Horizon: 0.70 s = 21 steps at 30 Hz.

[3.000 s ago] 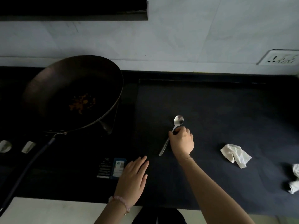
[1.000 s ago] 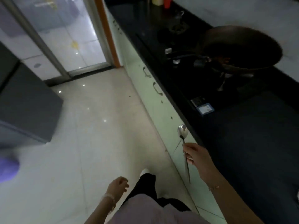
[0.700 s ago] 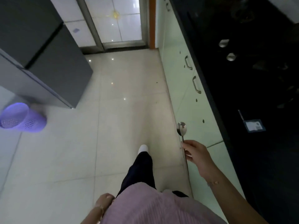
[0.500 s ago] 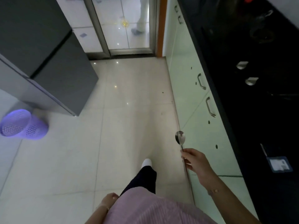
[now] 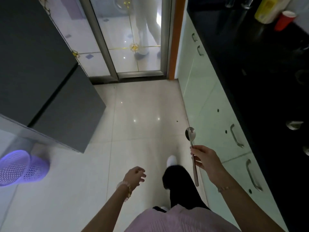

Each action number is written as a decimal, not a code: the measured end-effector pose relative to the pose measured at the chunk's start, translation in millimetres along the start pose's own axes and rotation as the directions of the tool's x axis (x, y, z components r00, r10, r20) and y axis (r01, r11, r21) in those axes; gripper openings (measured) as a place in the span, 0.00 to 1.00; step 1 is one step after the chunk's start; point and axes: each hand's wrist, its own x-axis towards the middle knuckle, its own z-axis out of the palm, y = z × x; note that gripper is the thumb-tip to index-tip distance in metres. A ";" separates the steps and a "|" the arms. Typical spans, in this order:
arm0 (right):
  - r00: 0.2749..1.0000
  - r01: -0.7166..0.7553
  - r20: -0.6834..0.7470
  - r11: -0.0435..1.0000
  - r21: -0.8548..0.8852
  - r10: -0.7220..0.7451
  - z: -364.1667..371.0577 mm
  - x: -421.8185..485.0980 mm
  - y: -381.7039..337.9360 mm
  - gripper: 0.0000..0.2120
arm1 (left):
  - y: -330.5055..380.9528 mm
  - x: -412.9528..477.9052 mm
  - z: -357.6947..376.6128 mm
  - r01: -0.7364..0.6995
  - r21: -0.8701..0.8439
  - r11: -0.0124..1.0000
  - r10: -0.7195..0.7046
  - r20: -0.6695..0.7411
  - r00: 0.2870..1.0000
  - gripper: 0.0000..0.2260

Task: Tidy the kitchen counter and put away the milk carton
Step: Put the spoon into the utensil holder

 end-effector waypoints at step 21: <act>0.999 0.035 -0.007 0.999 -0.012 -0.035 100.6 322.0 -289.8 0.05 | 231.3 286.9 -158.0 0.279 0.153 0.948 -0.269 -0.085 0.959 0.09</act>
